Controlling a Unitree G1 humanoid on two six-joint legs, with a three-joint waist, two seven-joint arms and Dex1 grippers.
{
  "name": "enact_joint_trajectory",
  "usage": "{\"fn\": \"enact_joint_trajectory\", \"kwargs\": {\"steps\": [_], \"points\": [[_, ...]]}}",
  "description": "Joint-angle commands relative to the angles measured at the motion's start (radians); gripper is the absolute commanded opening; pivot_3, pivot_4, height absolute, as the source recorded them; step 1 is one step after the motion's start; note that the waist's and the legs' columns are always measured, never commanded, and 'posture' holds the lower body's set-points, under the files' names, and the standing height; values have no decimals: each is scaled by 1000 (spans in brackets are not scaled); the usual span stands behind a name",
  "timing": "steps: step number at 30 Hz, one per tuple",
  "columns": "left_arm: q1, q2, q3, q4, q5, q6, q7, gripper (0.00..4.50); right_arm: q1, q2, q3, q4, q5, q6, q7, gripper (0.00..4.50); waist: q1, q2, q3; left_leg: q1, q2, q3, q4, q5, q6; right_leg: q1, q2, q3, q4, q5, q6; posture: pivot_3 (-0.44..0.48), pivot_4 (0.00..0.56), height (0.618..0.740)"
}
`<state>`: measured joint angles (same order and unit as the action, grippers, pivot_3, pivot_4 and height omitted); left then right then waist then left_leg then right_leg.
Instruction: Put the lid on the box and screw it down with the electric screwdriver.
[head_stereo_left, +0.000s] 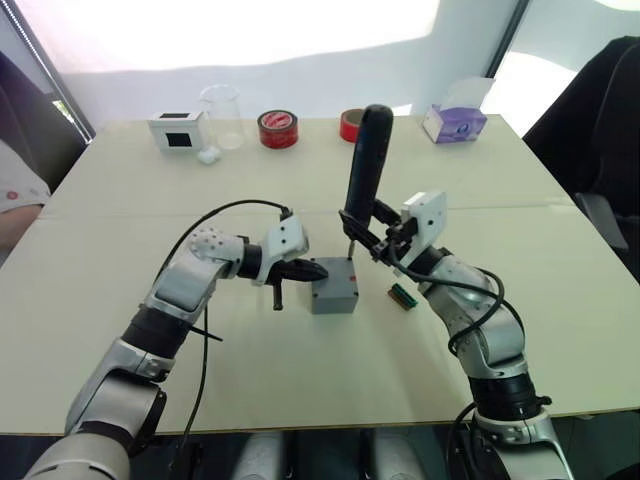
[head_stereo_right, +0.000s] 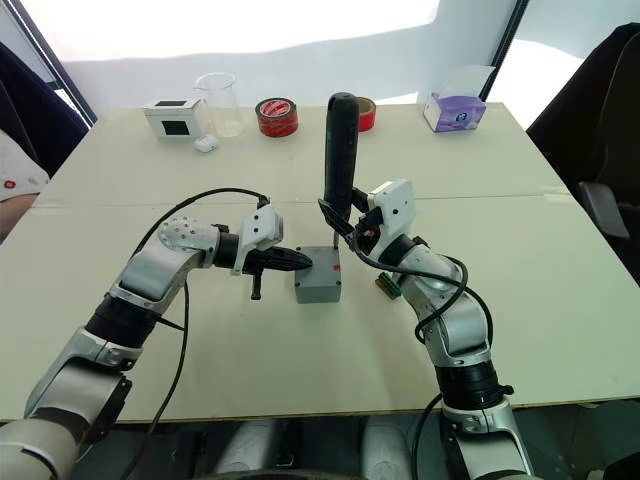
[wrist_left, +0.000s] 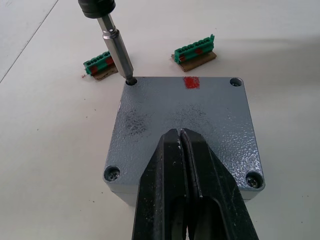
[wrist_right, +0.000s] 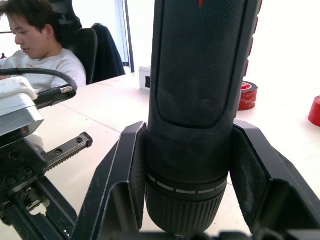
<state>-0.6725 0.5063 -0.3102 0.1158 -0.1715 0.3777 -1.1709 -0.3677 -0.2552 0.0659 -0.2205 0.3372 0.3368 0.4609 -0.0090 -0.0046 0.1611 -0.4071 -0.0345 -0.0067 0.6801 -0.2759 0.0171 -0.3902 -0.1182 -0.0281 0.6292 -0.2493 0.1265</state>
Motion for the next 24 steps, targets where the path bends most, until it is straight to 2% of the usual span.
{"fn": "enact_joint_trajectory", "kwargs": {"steps": [1,24], "points": [[17,11,-19,2,25,2,0,0,50,-5,40,95,-30,62,8,1736,-1,0,-3,0,0,0,0,0,0,0,0,0,0,0,0,0,150,740],[23,1,-23,9,34,-8,0,0,90,-41,41,75,-49,73,22,1736,0,0,-13,2,3,0,-2,-1,1,1,0,0,-2,-1,-1,0,150,740]]}}
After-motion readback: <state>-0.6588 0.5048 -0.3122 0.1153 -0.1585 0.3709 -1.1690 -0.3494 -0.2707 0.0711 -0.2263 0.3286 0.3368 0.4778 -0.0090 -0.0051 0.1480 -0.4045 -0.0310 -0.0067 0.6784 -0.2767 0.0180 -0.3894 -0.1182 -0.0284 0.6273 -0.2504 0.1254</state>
